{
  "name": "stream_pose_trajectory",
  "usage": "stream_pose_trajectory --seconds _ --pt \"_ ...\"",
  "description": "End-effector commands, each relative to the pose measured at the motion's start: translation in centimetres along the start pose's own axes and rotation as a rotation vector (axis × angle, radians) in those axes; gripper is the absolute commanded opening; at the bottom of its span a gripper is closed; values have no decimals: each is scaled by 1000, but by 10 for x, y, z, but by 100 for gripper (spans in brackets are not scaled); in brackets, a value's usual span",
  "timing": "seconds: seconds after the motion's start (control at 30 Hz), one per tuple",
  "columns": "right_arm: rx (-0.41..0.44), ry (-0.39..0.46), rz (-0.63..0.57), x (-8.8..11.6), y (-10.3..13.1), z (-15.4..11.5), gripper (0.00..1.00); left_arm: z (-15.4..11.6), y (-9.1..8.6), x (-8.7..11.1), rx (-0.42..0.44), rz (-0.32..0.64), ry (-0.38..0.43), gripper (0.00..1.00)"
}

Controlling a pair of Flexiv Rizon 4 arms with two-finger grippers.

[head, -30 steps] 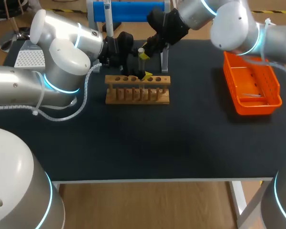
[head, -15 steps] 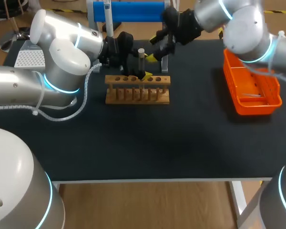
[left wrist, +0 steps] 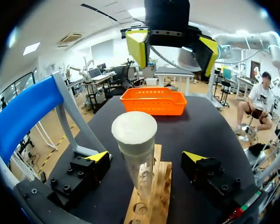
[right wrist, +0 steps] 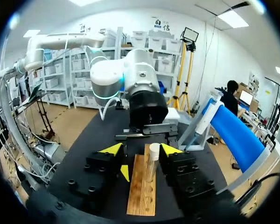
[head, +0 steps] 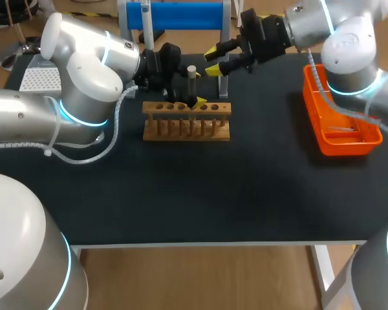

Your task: Invert the test tube, pick up the pipette, mount the tip to pipette, aspirate from beaker and dispense into the tube, eject the tip, return the pipette, and cap with the stopper.

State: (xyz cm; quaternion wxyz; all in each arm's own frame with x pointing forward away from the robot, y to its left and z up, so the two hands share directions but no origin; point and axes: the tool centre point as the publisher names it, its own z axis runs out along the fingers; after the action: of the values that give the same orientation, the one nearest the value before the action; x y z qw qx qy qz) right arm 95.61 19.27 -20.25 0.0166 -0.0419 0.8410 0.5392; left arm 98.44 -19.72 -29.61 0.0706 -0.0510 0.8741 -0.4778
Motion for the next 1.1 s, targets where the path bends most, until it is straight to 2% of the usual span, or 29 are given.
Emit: stream_pose_trajectory --seconds 0.03,0.17,0.53,1.1 --pt "-73 12 -10 -4 -1 7 0 1 0 -1 -2 -1 2 100" --pt "-151 29 -5 -6 3 13 0 1 0 -1 -2 -1 2 100" --pt "-241 55 10 -17 5 27 0 1 0 -1 -2 -1 2 100" --pt "-251 74 17 -26 5 41 0 1 0 -1 -2 -1 2 100"
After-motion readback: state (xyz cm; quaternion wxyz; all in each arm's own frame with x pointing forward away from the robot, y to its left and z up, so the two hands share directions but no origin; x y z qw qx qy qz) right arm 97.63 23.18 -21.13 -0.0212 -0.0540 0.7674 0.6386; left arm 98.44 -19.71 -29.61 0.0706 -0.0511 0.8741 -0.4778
